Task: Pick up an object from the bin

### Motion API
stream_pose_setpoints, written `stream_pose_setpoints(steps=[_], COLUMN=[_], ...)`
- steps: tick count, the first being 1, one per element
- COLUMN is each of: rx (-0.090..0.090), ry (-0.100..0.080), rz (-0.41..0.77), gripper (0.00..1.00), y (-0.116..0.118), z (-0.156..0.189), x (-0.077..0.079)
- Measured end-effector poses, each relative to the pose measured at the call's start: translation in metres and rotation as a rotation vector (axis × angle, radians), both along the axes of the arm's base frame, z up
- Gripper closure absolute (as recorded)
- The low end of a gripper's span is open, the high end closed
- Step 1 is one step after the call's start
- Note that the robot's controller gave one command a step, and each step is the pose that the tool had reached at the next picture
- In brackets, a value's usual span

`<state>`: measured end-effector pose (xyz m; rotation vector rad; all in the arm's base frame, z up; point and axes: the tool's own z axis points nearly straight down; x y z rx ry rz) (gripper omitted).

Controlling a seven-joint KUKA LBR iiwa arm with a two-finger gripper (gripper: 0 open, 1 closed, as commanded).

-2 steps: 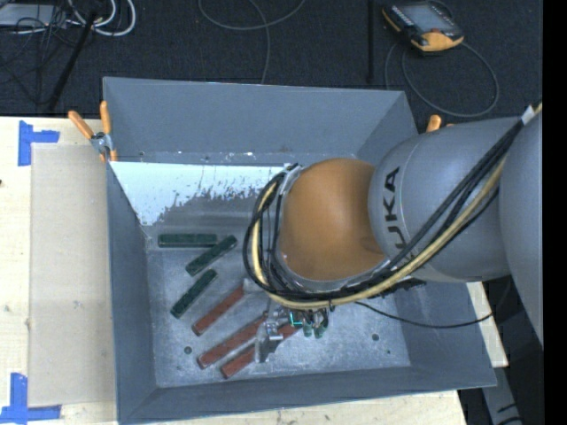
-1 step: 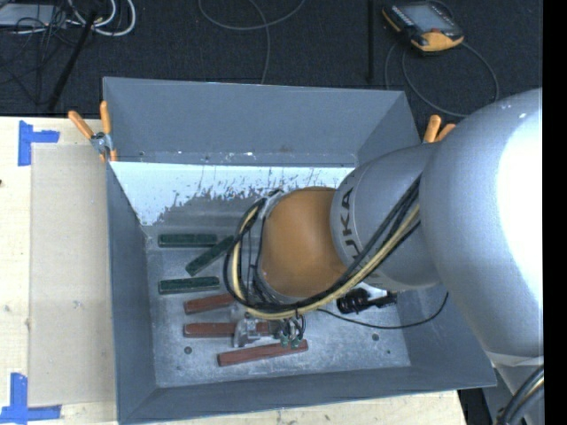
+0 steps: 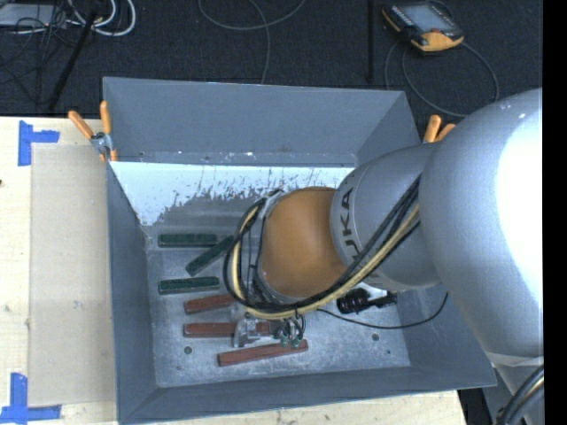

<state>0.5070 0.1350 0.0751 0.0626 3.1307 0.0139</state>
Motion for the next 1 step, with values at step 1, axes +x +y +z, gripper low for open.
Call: stream_pose_setpoints(steps=[1], rx=[-0.008], ry=[0.005], rz=[0.023], gripper=[1.0], y=[-0.0211], z=[0.1922], x=[0.0095])
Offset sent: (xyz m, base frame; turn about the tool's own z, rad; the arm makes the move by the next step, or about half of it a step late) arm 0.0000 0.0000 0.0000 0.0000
